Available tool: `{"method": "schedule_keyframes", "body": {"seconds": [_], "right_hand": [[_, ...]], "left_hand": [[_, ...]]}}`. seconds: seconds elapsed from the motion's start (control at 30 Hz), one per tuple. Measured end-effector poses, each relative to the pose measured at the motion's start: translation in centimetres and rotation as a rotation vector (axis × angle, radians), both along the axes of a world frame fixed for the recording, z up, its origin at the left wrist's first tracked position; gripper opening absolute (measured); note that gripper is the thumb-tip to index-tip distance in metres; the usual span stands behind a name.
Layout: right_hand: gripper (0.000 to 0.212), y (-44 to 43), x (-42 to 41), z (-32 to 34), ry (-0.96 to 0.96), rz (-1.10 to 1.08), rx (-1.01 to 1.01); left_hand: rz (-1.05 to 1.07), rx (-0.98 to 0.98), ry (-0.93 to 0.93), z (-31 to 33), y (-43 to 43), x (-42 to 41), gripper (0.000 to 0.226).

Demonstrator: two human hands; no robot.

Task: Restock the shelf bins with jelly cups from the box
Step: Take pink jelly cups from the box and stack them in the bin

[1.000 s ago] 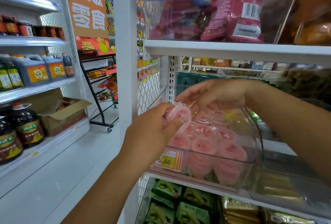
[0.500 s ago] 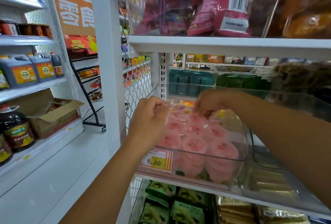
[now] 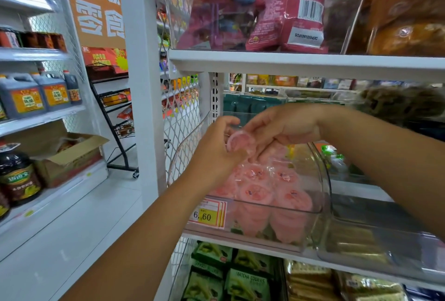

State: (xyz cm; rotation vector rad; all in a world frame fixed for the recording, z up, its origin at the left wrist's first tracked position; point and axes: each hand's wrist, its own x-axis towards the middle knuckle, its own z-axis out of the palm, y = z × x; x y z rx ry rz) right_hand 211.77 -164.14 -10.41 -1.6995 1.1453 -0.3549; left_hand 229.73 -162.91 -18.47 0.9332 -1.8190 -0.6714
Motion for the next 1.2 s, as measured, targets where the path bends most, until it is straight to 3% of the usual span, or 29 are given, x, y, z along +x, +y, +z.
{"method": "schedule_keyframes", "body": {"seconds": [0.17, 0.33, 0.4, 0.5, 0.57, 0.63, 0.7, 0.77, 0.93, 1.07, 1.2], "right_hand": [[0.029, -0.7, -2.2, 0.1, -0.206, -0.209, 0.162], [0.029, -1.5, -3.0, 0.3, -0.064, -0.232, 0.145], [0.033, -2.5, -3.3, 0.2, 0.082, -0.316, -0.045], [0.029, -3.6, -3.6, -0.1, 0.475, -0.329, -0.408], [0.026, -4.0, -3.6, -0.6, 0.636, -0.259, -0.466], [0.025, -4.7, -3.2, -1.7, 0.816, -0.178, -0.513], [0.025, -5.5, -2.9, -2.8, 0.992, -0.105, -0.557], [0.023, -6.0, -2.7, -3.3, 1.028, -0.090, -0.521], [0.030, -6.0, -2.4, -2.9, 0.955, -0.075, -0.312], [0.041, -4.7, -2.3, -2.8, 0.926, -0.073, -0.420], [0.039, -1.0, -2.8, -1.4, 0.693, -0.165, -0.558]], "left_hand": [[-0.043, -0.173, -0.030, 0.4, -0.5, -2.2, 0.065], [-0.048, -0.353, -0.203, 0.2, -1.0, -3.0, 0.069], [0.000, -0.376, -0.342, 0.1, -1.8, -2.5, 0.071], [-0.071, -0.251, -0.690, -0.1, -2.7, -1.8, 0.058], [-0.161, -0.155, -0.964, -0.2, -2.6, -1.8, 0.050], [-0.192, -0.104, -1.076, -0.3, -2.3, -1.8, 0.050], [-0.187, -0.080, -1.057, -0.3, -2.2, -1.6, 0.051], [-0.186, -0.075, -1.036, -0.4, -2.2, -1.4, 0.049], [-0.171, -0.023, -1.016, -0.6, -2.5, -1.5, 0.051], [-0.158, -0.050, -0.947, -0.4, -1.9, -1.5, 0.047], [-0.139, -0.108, -0.828, 0.1, -1.4, -1.0, 0.043]]}}
